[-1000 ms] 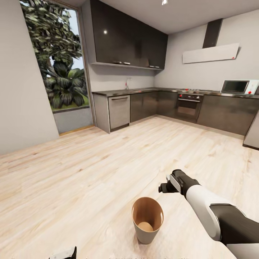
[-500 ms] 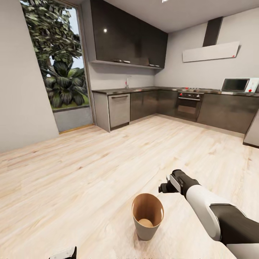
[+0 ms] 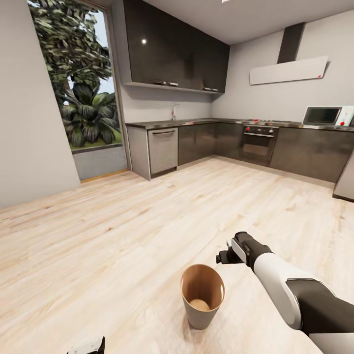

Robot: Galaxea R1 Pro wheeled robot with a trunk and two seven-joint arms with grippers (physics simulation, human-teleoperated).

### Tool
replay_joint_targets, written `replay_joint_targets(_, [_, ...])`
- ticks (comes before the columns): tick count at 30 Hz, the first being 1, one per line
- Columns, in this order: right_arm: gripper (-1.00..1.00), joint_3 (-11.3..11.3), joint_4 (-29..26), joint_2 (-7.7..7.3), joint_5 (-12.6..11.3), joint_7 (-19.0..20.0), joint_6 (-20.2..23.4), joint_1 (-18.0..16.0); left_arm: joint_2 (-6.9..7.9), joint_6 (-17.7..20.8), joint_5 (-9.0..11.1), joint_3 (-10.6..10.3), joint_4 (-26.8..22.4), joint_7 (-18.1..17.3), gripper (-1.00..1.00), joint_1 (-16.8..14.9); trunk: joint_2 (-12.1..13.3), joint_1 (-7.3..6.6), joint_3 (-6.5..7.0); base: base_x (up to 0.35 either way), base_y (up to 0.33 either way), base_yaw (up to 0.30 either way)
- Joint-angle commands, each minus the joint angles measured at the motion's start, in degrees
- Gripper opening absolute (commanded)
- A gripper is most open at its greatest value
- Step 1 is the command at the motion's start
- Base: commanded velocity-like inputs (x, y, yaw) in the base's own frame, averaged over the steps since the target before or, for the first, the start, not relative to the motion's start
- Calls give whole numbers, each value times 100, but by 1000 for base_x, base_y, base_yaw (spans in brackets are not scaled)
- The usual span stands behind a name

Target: Put the three can of soda from the living room inside the tash can in the kitchen.

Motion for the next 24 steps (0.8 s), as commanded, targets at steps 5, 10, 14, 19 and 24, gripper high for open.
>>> replay_joint_targets(5, [100,0,1,0,0,0,0,0,0,-1,-2,0,1,0,100,-1,0,0,0,183,74,0])
replay_joint_targets(10, [100,-1,2,-1,0,0,0,0,0,-14,9,0,1,8,100,0,0,0,0,77,26,0])
replay_joint_targets(14, [100,-1,-4,0,2,0,0,0,0,-19,13,-3,1,13,100,0,0,0,0,21,7,0])
replay_joint_targets(19, [100,-1,-2,-1,6,0,0,0,0,-20,15,-1,0,14,100,0,0,0,0,5,2,0])
replay_joint_targets(24, [100,-1,-2,1,6,0,0,0,0,-19,18,-1,-7,11,100,0,-120,66,-54,0,0,0])
